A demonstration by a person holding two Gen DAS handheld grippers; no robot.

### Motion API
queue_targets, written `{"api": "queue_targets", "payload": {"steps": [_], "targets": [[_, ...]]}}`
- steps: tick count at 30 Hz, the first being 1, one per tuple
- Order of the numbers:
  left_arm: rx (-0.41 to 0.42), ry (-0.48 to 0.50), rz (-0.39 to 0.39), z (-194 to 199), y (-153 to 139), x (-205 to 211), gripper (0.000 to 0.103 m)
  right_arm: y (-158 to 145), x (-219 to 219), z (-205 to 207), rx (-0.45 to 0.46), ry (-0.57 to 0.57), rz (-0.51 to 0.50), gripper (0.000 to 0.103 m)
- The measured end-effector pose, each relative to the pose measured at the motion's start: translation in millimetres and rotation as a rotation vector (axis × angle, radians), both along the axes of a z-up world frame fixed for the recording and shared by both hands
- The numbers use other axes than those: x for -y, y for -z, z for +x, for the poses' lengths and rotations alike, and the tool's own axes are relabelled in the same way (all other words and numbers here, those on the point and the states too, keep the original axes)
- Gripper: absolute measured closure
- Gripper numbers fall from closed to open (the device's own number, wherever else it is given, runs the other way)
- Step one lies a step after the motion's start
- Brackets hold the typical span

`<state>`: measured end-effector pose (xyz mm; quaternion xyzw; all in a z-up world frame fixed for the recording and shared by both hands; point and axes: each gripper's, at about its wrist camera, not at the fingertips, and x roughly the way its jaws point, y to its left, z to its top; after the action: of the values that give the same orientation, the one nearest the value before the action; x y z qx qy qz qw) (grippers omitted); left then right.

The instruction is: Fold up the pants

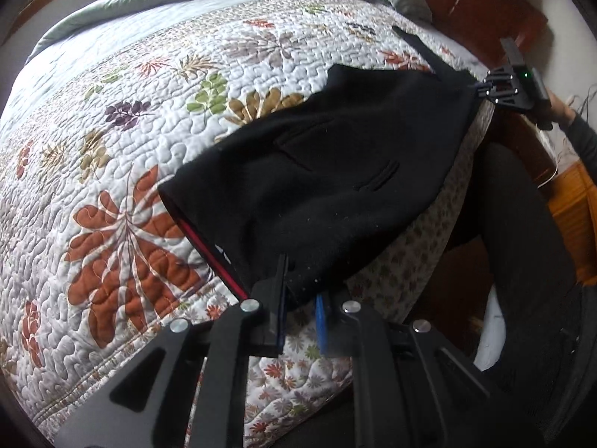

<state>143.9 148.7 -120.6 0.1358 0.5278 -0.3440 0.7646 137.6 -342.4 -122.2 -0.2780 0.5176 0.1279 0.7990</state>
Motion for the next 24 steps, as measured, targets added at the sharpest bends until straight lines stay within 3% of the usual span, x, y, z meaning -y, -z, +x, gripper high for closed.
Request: {"api": "queue_targets", "payload": {"steps": [8, 13, 16, 18, 20, 24], "targets": [[0.036, 0.044, 0.099, -15, 22, 8, 0.092, 26, -7, -9, -0.022, -0.017, -0.072, 0.095], [0.057, 0.032, 0.122, -19, 26, 7, 0.089, 40, -10, -11, -0.018, -0.020, -0.110, 0.094], [0.074, 0.024, 0.183, -28, 30, 8, 0.075, 45, -8, -11, -0.017, -0.015, -0.114, 0.092], [0.061, 0.019, 0.201, -36, 31, 5, 0.055, 48, -8, -12, -0.015, -0.017, -0.114, 0.089], [0.070, -0.004, 0.203, -47, 26, -2, 0.043, 49, -9, -14, -0.010, -0.020, -0.116, 0.087], [0.087, -0.096, 0.126, -63, 0, -18, 0.038, 42, -6, -14, -0.015, -0.011, -0.075, 0.079]]}}
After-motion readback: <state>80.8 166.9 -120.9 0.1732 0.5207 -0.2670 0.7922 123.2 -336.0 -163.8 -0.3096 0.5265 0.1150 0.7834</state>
